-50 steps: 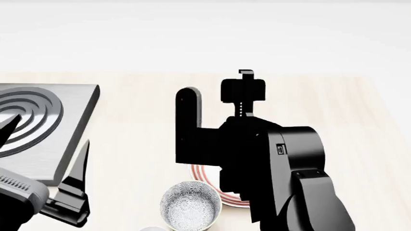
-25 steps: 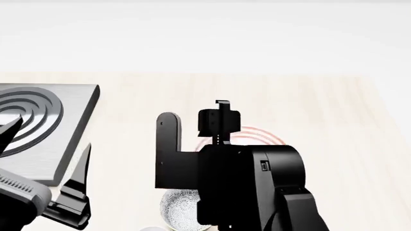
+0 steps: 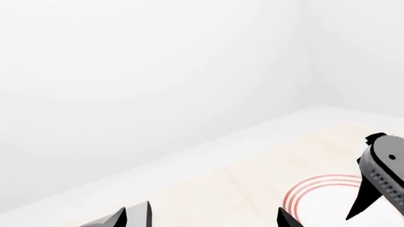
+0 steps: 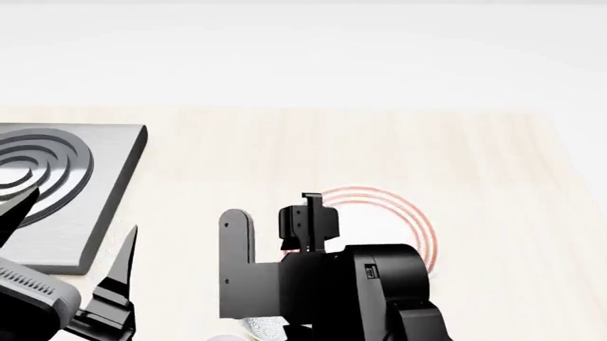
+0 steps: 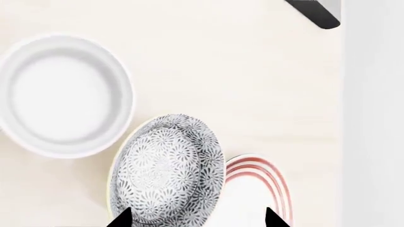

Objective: Pick the akita bowl between the plate and the ramekin and place it on the plate.

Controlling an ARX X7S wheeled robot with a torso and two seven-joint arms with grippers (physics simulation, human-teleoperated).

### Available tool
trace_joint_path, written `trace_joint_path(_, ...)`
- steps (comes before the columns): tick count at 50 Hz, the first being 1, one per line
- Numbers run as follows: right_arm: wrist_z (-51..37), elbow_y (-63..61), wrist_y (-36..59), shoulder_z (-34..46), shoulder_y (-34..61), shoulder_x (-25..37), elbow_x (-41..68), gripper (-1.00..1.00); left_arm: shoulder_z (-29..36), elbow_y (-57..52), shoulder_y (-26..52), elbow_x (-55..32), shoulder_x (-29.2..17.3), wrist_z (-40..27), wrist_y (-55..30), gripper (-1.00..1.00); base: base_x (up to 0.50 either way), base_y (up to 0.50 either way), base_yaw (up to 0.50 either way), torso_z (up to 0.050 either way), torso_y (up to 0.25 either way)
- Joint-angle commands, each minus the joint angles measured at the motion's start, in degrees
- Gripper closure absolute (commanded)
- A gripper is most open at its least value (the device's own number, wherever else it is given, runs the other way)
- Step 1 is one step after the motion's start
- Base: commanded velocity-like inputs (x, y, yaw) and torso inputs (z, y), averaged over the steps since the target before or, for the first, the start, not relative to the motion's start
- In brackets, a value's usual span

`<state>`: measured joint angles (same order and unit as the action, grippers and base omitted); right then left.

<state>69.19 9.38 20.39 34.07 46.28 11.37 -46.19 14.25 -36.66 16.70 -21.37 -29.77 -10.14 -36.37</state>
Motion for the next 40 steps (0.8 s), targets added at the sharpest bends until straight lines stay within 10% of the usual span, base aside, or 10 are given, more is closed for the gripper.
trace_joint_path(1,0.48,0.85,0.56,1.04,-0.39,-0.20,0.13,-1.00,0.09,-0.07,-0.08,-0.27,-0.11,-0.02,-0.06,-1.00,0.00,0.00,0.00,0.000,0.000)
trace_joint_path(40,-2.51,10.79,1.11,4.87,0.07,-2.16,0.20,-1.00,0.27,0.68,-0.50,-0.48,-0.47,-0.20,0.74,-1.00,0.00,0.00,0.00,0.000,0.000)
